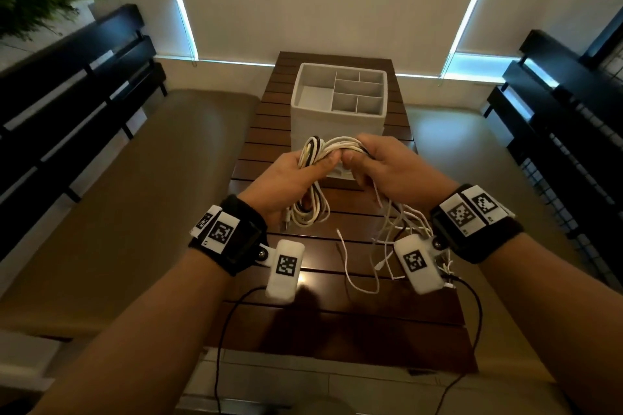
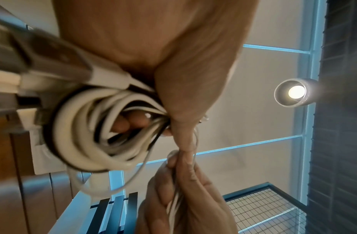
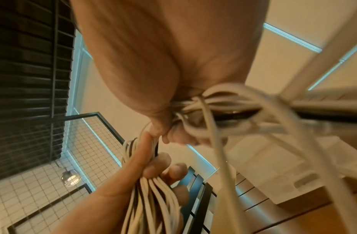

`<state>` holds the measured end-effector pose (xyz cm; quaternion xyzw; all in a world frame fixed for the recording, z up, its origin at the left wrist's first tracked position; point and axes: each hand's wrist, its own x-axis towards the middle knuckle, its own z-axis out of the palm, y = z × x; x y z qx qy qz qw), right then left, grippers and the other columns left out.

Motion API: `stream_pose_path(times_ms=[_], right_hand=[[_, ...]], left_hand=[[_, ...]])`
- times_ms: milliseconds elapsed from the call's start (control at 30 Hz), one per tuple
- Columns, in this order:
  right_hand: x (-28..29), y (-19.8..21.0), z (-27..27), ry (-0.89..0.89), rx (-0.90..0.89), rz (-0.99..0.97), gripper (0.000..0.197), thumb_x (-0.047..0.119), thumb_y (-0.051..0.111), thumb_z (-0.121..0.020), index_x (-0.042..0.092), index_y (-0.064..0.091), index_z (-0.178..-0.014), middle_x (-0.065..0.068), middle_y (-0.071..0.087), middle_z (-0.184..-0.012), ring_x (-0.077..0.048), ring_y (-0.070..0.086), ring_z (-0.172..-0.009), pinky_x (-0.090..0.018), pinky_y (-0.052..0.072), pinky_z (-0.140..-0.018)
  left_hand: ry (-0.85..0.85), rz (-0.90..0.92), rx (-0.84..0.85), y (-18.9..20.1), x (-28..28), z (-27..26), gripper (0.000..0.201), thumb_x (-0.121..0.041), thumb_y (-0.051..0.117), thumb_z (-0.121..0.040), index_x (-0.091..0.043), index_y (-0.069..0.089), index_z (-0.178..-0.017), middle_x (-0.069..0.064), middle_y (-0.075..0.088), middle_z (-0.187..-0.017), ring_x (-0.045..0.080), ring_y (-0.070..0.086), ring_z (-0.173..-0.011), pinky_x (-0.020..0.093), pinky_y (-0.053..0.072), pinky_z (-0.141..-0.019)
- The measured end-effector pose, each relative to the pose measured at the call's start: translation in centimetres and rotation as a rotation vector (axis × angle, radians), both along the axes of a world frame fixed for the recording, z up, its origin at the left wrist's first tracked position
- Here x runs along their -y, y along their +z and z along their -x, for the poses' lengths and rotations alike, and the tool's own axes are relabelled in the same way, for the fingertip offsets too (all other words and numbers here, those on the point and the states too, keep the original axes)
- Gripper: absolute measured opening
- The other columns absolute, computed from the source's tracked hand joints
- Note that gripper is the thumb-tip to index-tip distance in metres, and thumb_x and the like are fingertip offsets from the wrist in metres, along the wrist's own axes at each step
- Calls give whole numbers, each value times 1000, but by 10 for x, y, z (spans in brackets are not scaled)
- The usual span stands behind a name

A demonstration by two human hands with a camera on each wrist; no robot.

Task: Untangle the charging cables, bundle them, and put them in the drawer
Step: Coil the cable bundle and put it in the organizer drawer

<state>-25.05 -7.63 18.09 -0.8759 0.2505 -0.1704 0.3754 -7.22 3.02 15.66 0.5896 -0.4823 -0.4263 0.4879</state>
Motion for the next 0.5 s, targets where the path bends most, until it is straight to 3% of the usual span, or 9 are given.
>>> stream_pose_path(times_ms=[100,133,200,300,400,467,500], right_hand=[[2,-3,7,-2,22,-14,28,31,53,-108,7,64,-97,0,63,-66,-11,58,-55,-24,48,-54],[3,-5,11,-17,33,-30,31,33,55,-107,6,64,-96,2,63,-65,-11,57,-55,-23,48,-55],[2,-9,16,-52,52,-76,35,35,56,-106,3,64,-97,5,60,-62,-7,56,-53,-21,46,-53],[-1,-15,17,-92,66,-75,29,31,52,-108,7,62,-96,14,56,-60,1,52,-51,-11,39,-50],[-3,-20,10,-166,84,30,26,34,50,-109,23,59,-88,16,57,-66,2,52,-58,-18,40,-59],[-3,-26,6,-231,123,27,30,36,50,-109,14,62,-92,8,58,-72,-3,49,-60,-30,41,-63],[-3,-28,5,-253,144,8,34,38,50,-108,9,63,-96,3,58,-73,-7,49,-61,-33,42,-64]], left_hand=[[-9,17,-20,3,-1,0,17,-36,59,-105,-27,71,-99,-20,70,-74,-7,63,-73,10,49,-69],[-9,16,-69,3,-1,0,20,-35,59,-105,-21,72,-99,-15,71,-76,-3,66,-78,14,52,-72],[-22,-1,-240,-2,-1,4,27,-33,60,-105,-8,69,-106,1,67,-79,16,72,-87,29,59,-74],[-25,-33,-463,-9,0,15,31,-34,62,-104,-7,64,-119,4,56,-73,28,71,-78,44,63,-74],[-30,-50,-554,-11,2,23,27,-37,60,-105,-13,64,-94,1,47,-64,19,61,-58,40,61,-66],[-46,-65,-544,-10,2,28,32,-38,59,-106,-18,63,-81,0,40,-60,15,52,-49,33,55,-55],[-47,-68,-543,-10,2,32,31,-39,61,-105,-18,63,-82,-1,36,-59,13,47,-46,30,51,-51]])
